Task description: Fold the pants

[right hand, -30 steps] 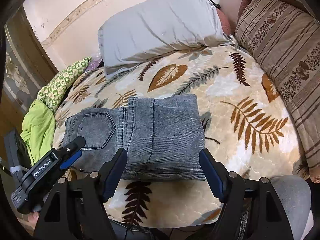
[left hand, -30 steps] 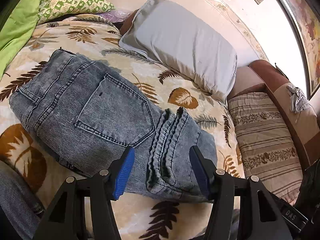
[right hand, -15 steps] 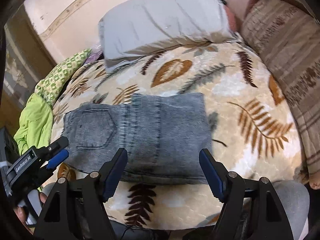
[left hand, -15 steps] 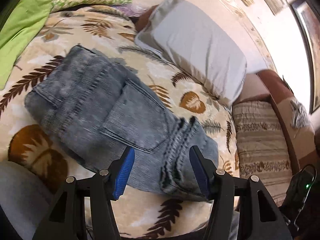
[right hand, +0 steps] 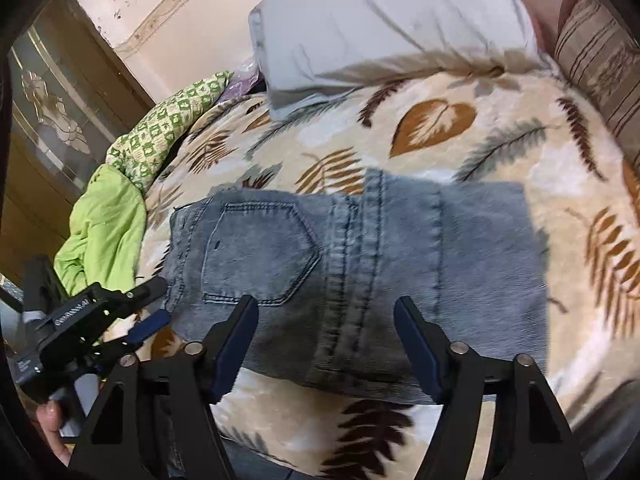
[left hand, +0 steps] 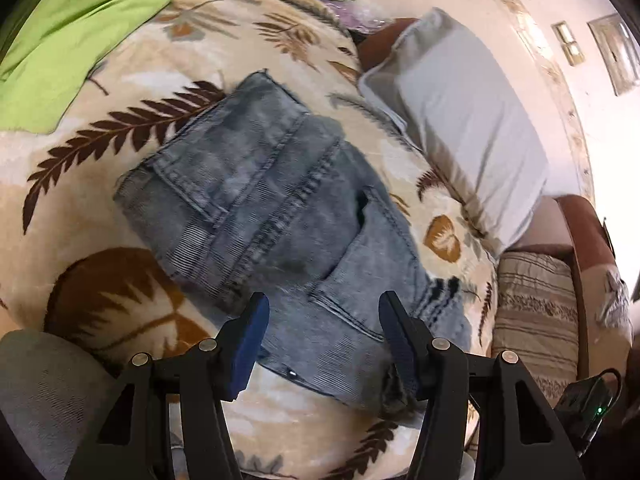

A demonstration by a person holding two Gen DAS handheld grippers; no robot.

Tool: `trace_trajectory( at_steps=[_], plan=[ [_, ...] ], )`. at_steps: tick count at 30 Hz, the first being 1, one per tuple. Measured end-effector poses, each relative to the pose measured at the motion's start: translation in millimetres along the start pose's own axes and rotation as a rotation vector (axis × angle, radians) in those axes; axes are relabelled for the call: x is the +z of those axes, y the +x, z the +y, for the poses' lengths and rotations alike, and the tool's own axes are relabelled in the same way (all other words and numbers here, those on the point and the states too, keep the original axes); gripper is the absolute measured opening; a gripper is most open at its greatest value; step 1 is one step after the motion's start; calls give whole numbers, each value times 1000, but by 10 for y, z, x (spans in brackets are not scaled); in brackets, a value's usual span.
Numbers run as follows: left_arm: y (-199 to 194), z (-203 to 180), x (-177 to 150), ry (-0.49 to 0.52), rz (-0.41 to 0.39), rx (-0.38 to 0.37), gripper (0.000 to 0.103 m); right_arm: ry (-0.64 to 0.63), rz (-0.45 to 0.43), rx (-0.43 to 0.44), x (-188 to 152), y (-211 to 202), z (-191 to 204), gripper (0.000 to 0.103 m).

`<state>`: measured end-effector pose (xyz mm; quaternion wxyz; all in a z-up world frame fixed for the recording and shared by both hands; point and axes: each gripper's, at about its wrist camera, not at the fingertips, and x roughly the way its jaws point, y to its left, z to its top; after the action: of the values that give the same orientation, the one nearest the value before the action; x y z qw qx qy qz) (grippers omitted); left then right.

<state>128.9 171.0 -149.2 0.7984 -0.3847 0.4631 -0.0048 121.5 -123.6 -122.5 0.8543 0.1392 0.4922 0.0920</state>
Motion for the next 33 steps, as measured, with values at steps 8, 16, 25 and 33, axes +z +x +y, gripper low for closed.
trace_trajectory(
  at_steps=[8, 16, 25, 33],
  plan=[
    [-5, 426, 157, -198, -37, -49, 57, -14, 55, 91, 106, 382, 139, 70],
    [-306, 830, 224, -344, -113, -25, 58, -42, 73, 182, 281, 649, 515, 72],
    [212, 793, 245, -382, 8, 17, 58, -79, 94, 217, 264, 801, 842, 72],
    [277, 893, 446, -440, -88, 33, 17, -73, 102, 213, 237, 784, 796, 72]
  ],
)
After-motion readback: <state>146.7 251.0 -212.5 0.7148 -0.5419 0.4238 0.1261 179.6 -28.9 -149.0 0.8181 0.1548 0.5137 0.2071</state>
